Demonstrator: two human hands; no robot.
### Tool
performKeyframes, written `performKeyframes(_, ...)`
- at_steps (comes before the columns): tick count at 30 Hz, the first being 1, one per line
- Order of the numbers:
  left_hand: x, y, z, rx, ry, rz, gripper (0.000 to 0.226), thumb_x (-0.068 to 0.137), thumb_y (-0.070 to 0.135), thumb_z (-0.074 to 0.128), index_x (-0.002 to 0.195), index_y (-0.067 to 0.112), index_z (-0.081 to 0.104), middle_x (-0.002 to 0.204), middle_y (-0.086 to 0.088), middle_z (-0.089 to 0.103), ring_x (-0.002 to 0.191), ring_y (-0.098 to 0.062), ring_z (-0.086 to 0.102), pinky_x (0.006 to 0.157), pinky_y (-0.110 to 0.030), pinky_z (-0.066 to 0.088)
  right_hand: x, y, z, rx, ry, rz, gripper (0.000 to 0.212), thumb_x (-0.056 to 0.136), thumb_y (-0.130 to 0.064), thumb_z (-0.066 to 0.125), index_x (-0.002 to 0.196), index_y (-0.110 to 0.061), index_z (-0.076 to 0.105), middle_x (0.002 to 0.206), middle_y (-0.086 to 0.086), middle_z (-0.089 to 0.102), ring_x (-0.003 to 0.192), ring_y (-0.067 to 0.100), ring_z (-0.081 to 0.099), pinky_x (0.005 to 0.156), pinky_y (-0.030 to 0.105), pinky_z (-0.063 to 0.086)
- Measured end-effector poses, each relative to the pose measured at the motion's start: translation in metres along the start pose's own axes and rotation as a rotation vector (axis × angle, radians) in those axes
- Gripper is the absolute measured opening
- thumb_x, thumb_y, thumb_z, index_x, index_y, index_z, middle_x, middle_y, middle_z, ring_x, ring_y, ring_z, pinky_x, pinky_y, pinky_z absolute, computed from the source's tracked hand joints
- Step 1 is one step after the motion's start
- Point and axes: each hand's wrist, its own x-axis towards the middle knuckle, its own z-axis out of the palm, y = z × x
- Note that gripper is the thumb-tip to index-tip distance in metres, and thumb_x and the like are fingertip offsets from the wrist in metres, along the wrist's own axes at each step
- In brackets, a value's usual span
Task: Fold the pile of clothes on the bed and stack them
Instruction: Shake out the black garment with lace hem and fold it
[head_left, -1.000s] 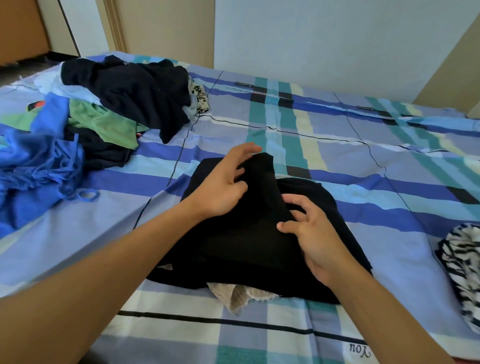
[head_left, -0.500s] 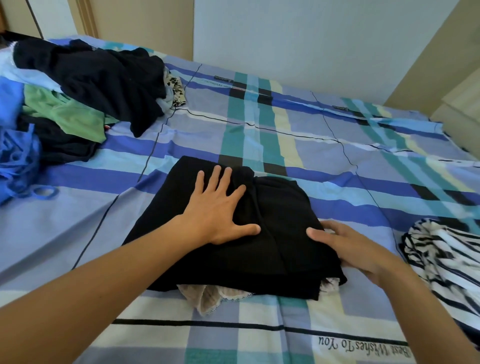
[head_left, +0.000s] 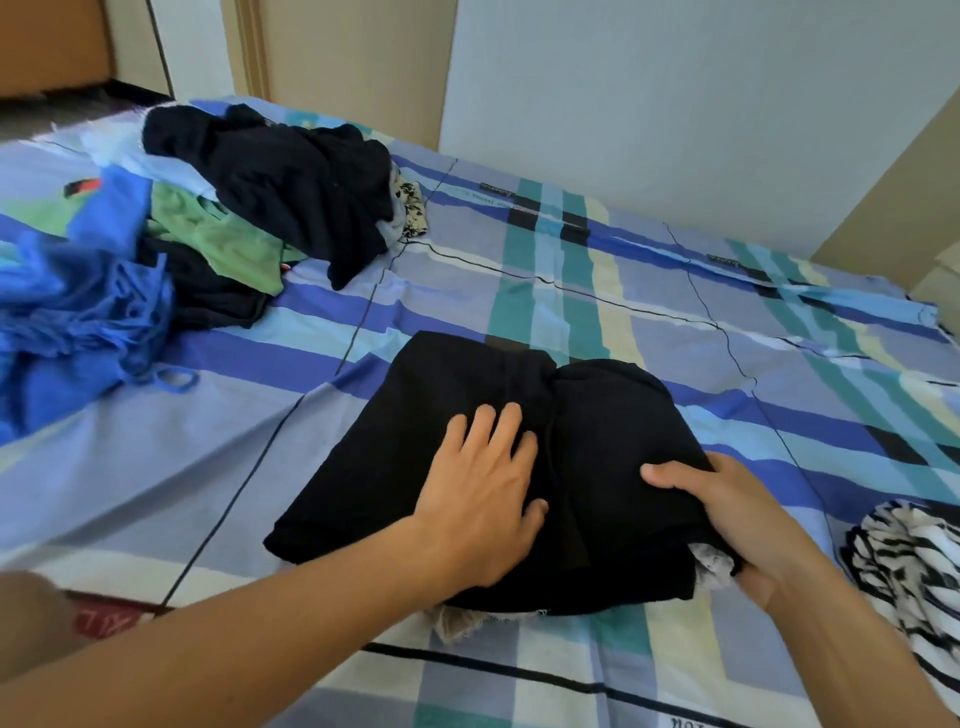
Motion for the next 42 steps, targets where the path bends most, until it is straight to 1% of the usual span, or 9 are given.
performKeyframes(4, -0.005, -0.016, -0.013, -0.069, -0.134, 0.074, 0.039, 0.099, 0.044, 0.036, 0.118, 0.014, 0.052, 0.130, -0.009, 0.040, 0.116, -0.029, 0.035, 0.094, -0.041, 0.031, -0.012, -0.050, 0.034, -0.137, 0.028, -0.118, 0.018, 0.081, -0.019, 0.076, 0.097, -0.017, 0.071, 0.089, 0.001, 0.078, 0.076, 0.018, 0.075, 0.068, 0.033, 0.055)
performKeyframes(9, -0.005, -0.047, -0.063, -0.284, -0.587, 0.137, 0.043, 0.101, 0.020, 0.044, 0.142, 0.004, 0.043, 0.149, -0.008, 0.035, 0.140, -0.027, 0.030, 0.109, -0.030, 0.025, -0.020, -0.104, 0.104, -0.483, 0.011, -0.284, 0.030, 0.078, -0.030, 0.077, 0.099, -0.016, 0.061, 0.096, 0.004, 0.067, 0.079, 0.021, 0.066, 0.064, 0.034, 0.059)
performKeyframes(12, -0.014, -0.100, -0.100, -0.525, -0.756, -0.005, 0.039, 0.097, 0.002, 0.048, 0.133, 0.016, 0.056, 0.124, 0.013, 0.057, 0.121, -0.010, 0.051, 0.083, -0.012, 0.039, -0.026, -0.115, 0.141, -0.750, 0.012, -0.374, 0.042, 0.077, -0.046, 0.072, 0.102, -0.017, 0.055, 0.100, 0.003, 0.061, 0.085, 0.022, 0.062, 0.075, 0.042, 0.054)
performKeyframes(17, -0.019, -0.186, -0.117, -0.558, -0.127, -0.376, 0.040, 0.084, -0.011, 0.037, 0.085, 0.014, 0.069, 0.088, -0.001, 0.075, 0.089, -0.022, 0.071, 0.070, -0.028, 0.049, -0.045, -0.090, 0.195, -0.824, -0.188, -0.487, 0.077, 0.078, -0.065, 0.064, 0.138, -0.021, 0.043, 0.133, 0.003, 0.059, 0.123, 0.031, 0.054, 0.104, 0.048, 0.040)
performKeyframes(22, 0.005, -0.150, -0.094, -0.694, 0.216, 0.042, 0.027, 0.099, 0.010, 0.047, 0.115, 0.016, 0.068, 0.111, 0.004, 0.067, 0.095, 0.005, 0.058, 0.087, -0.016, 0.042, -0.047, -0.051, 0.229, -0.978, -0.315, -0.723, 0.070, 0.084, -0.067, 0.058, 0.135, -0.021, 0.044, 0.121, -0.002, 0.060, 0.116, 0.024, 0.051, 0.107, 0.046, 0.033)
performKeyframes(27, 0.033, -0.142, -0.030, -0.250, -0.154, 0.143, 0.056, 0.105, 0.043, 0.039, 0.157, 0.027, 0.026, 0.166, 0.005, 0.017, 0.154, -0.012, 0.005, 0.125, -0.045, 0.002, -0.054, -0.061, 0.187, -0.666, -0.595, -0.718, 0.051, 0.091, -0.044, 0.067, 0.137, -0.026, 0.056, 0.136, -0.011, 0.060, 0.123, 0.003, 0.053, 0.106, 0.021, 0.040)
performKeyframes(31, 0.040, -0.143, -0.032, -0.189, -0.077, 0.033, 0.079, 0.096, 0.056, 0.047, 0.160, 0.025, 0.011, 0.168, -0.001, -0.002, 0.154, -0.019, -0.008, 0.121, -0.051, -0.006, -0.030, -0.070, 0.143, -0.246, -0.182, -0.624, 0.015, 0.091, -0.026, 0.069, 0.105, -0.027, 0.073, 0.094, -0.007, 0.075, 0.087, 0.004, 0.069, 0.083, 0.020, 0.054)
performKeyframes(36, -0.005, -0.137, -0.066, -0.147, -0.080, -0.399, 0.103, 0.070, 0.082, 0.059, 0.141, 0.013, 0.030, 0.147, -0.013, 0.028, 0.136, -0.041, 0.033, 0.105, -0.058, 0.038, 0.038, -0.048, 0.128, -0.216, -0.022, -0.315, 0.028, 0.098, -0.035, 0.058, 0.125, -0.028, 0.057, 0.121, -0.007, 0.061, 0.107, 0.008, 0.059, 0.095, 0.029, 0.049)
performKeyframes(42, -0.045, -0.130, -0.073, -0.152, -0.404, -0.390, 0.081, 0.069, 0.066, 0.077, 0.122, 0.022, 0.034, 0.120, -0.005, 0.039, 0.105, -0.033, 0.055, 0.094, -0.045, 0.048, 0.089, -0.035, 0.156, 0.005, -0.124, -0.124, 0.082, 0.080, -0.069, 0.062, 0.148, -0.028, 0.039, 0.141, -0.002, 0.052, 0.126, 0.022, 0.053, 0.111, 0.049, 0.042)
